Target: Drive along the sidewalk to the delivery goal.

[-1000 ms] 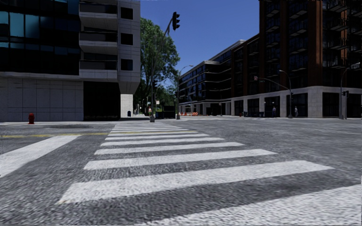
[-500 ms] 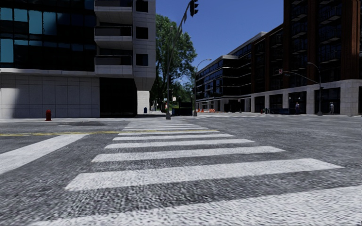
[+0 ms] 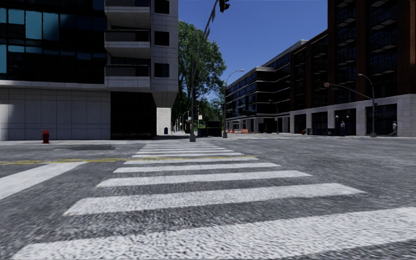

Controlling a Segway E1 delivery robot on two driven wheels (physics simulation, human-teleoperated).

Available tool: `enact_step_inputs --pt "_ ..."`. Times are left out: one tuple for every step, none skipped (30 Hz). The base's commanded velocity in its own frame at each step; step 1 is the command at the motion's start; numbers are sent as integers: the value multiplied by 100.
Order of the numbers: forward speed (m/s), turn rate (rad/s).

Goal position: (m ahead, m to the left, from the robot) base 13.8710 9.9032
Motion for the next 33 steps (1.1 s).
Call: enact_step_inputs --pt "159 25" --pt "159 29" --pt "200 32" --pt "200 32" --pt "200 33" --pt "200 33" --pt "200 33" --pt "200 33" --pt "200 33" --pt "200 33" --pt "200 33" --pt "200 33" --pt "200 34" --pt "200 34" --pt "200 34" --pt "200 34" --pt "200 34" --pt "200 34" --pt "200 34" --pt "200 34" --pt "200 34" --pt "200 34" --pt "200 34" --pt "200 34" --pt "200 34" --pt "200 34" --pt "200 34" --pt "200 34" --pt "200 34" --pt "200 34" --pt "200 34" --pt "200 34" --pt "200 34"
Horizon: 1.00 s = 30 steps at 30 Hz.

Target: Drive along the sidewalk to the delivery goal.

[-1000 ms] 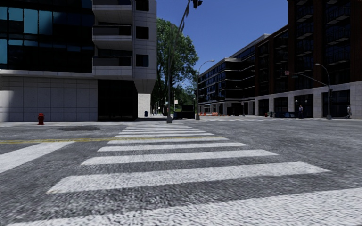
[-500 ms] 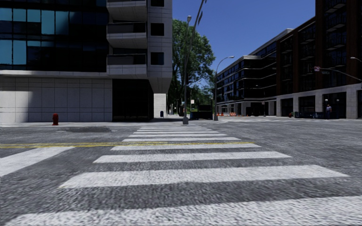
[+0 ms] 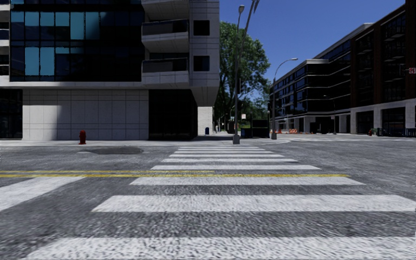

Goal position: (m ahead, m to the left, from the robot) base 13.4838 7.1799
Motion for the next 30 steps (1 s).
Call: enact_step_inputs --pt "200 33" --pt "200 0" --pt "200 0" --pt "200 0" --pt "200 0" --pt "200 0" --pt "200 0" --pt "200 0" --pt "200 0" --pt "200 0" --pt "200 0" --pt "200 0" --pt "200 0" --pt "200 0" --pt "200 0" --pt "200 0" --pt "200 0" --pt "200 0" --pt "200 0" --pt "200 0" --pt "200 0" --pt "200 0" --pt "200 0" --pt "200 0" --pt "200 0" --pt "200 0" --pt "200 0" --pt "200 0" --pt "200 0" --pt "200 0"
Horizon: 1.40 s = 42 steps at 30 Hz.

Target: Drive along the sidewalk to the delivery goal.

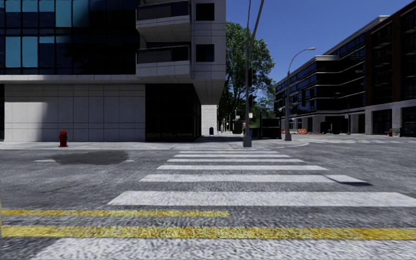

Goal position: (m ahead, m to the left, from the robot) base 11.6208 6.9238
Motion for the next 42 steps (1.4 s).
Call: enact_step_inputs --pt "200 0" --pt "200 0" --pt "200 0" --pt "200 0" --pt "200 0" --pt "200 0" --pt "200 0" --pt "200 0" --pt "200 0" --pt "200 0" --pt "200 0" --pt "200 0" --pt "200 0" --pt "200 0" --pt "200 0" --pt "200 0" --pt "200 0" --pt "200 0" --pt "200 0" --pt "200 0" --pt "200 0" --pt "200 0" --pt "200 0" --pt "200 0" --pt "200 0" --pt "200 0" --pt "200 0" --pt "200 0" --pt "200 0" --pt "200 0" --pt "200 0" --pt "200 0" --pt "200 0" --pt "200 0" --pt "200 0" --pt "200 0" --pt "200 0" --pt "200 0" --pt "200 0" --pt "200 0" --pt "200 0" --pt "200 0"
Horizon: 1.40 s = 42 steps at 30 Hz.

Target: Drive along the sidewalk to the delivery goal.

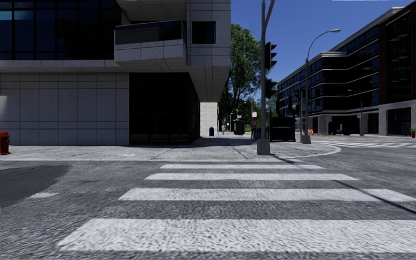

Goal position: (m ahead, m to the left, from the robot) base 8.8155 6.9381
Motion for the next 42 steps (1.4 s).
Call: enact_step_inputs --pt "200 0" --pt "200 0" --pt "200 0" --pt "200 0" --pt "200 0" --pt "200 0" --pt "200 0" --pt "200 0" --pt "200 0" --pt "200 0" --pt "200 0" --pt "200 0" --pt "200 0" --pt "200 0" --pt "200 0" --pt "200 0" --pt "200 0" --pt "200 0" --pt "200 0" --pt "200 0" --pt "200 0" --pt "200 0" --pt "200 0" --pt "200 0" --pt "200 0" --pt "200 0" --pt "200 0" --pt "200 0" --pt "200 0" --pt "200 0" --pt "200 0" --pt "200 0" --pt "200 0" --pt "200 0" --pt "200 0" --pt "200 0" --pt "200 0" --pt "200 0" --pt "200 0" --pt "200 0" --pt "200 0" --pt "200 0"
